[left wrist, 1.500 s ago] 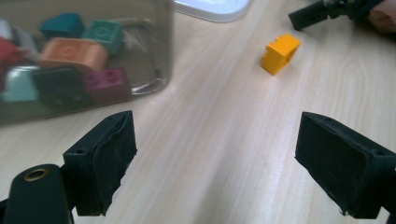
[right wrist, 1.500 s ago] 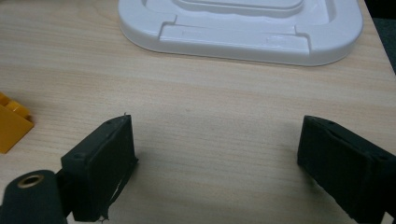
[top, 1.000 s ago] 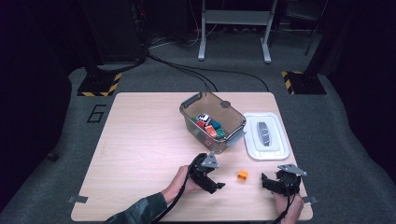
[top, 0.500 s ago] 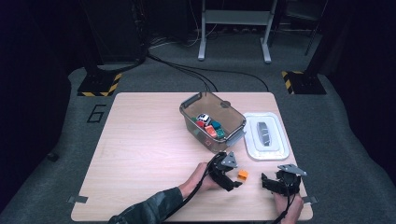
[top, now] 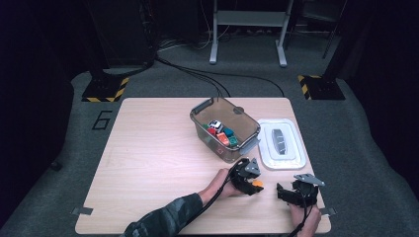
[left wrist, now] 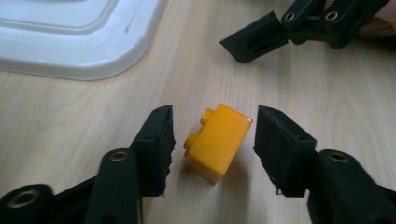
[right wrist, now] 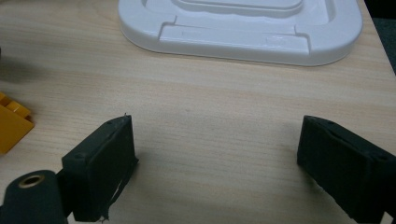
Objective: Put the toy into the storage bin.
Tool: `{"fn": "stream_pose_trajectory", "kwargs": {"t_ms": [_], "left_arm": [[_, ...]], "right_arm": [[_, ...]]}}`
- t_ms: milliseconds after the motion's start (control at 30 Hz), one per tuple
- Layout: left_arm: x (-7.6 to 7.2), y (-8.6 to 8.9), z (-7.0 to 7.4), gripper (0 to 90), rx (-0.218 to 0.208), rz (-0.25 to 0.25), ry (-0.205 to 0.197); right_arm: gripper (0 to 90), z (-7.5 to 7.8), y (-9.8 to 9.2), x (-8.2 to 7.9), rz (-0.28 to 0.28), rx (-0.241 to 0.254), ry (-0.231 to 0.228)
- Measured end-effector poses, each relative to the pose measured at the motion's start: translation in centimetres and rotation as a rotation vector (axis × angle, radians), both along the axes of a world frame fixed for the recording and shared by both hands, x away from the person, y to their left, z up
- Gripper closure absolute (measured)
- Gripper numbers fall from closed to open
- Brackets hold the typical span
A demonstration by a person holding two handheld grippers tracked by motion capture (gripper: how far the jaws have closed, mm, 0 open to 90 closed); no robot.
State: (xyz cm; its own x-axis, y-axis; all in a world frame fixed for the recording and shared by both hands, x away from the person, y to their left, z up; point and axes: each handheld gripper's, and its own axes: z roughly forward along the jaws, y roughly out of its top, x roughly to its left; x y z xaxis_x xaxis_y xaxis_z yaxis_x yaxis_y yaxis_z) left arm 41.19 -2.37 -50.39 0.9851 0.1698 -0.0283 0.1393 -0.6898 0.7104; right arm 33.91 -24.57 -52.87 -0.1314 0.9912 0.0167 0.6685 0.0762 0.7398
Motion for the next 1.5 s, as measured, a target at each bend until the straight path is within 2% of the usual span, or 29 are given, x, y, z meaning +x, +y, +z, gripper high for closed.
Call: {"fn": "stream_pose_trajectory", "kwargs": {"t_ms": [67, 233, 267, 300, 367, 400, 567, 900, 933, 1133, 1200, 1233, 1267, 1300, 1333, 1500], "left_arm": [[0.0, 0.0, -0.1, 56.4, 0.001, -0.005, 0.0], [0.0, 0.2, -0.1, 59.0, -0.003, -0.004, 0.01], [0.0, 0.6, -0.1, 65.7, -0.019, 0.007, 0.01], [0.0, 0.7, -0.1, 67.5, -0.027, 0.007, 0.021], [0.0, 0.9, 0.0, 67.6, -0.026, 0.005, 0.028], [-0.1, 1.2, 0.1, 67.7, -0.022, 0.012, 0.018], [-0.4, 1.8, 0.1, 67.8, -0.04, 0.016, 0.018], [-0.7, 5.1, 1.4, 67.8, -0.047, 0.033, 0.013], [-0.7, 6.0, 1.7, 67.8, -0.054, 0.048, 0.012], [-0.4, 8.8, 2.7, 67.8, -0.057, 0.09, 0.006], [-0.4, 9.3, 2.9, 67.8, -0.07, 0.099, 0.009], [-0.2, 10.1, 3.2, 67.8, -0.066, 0.112, 0.002], [-0.1, 10.6, 3.4, 67.8, -0.078, 0.13, 0.006], [-0.1, 10.6, 3.4, 67.8, -0.078, 0.13, 0.006], [0.1, 11.5, 3.8, 67.8, -0.068, 0.138, -0.005], [0.5, 12.8, 4.5, 67.8, -0.07, 0.176, -0.016]], "right_arm": [[10.4, 0.0, 0.0, 0.0, 0.0, -0.001, 0.003], [10.5, 0.0, 0.0, 0.0, 0.005, -0.002, -0.002], [10.4, 0.0, 0.0, 0.0, 0.005, -0.002, 0.0], [10.5, 0.0, 0.0, 0.0, 0.005, -0.002, 0.0], [10.5, 0.0, -0.1, 0.0, 0.005, -0.002, 0.0], [10.5, 0.0, -0.1, 0.0, 0.004, -0.001, 0.0], [10.7, 0.0, 0.0, 0.0, 0.004, -0.002, -0.005], [10.7, 0.0, 0.0, 0.0, -0.001, -0.002, 0.004], [10.7, 0.0, 0.0, 0.0, -0.001, -0.003, 0.004], [10.7, 0.0, 0.0, 0.0, -0.001, -0.003, 0.004], [10.7, 0.0, 0.0, 0.0, -0.001, -0.003, 0.004], [10.7, 0.0, 0.0, 0.0, -0.001, -0.003, 0.004], [10.7, 0.0, 0.0, 0.0, -0.001, -0.003, 0.004], [10.7, 0.0, 0.0, 0.0, -0.001, -0.003, 0.004], [10.7, 0.0, 0.0, 0.0, -0.001, -0.003, 0.004], [10.7, 0.0, 0.0, 0.0, -0.002, -0.003, 0.004]]}}
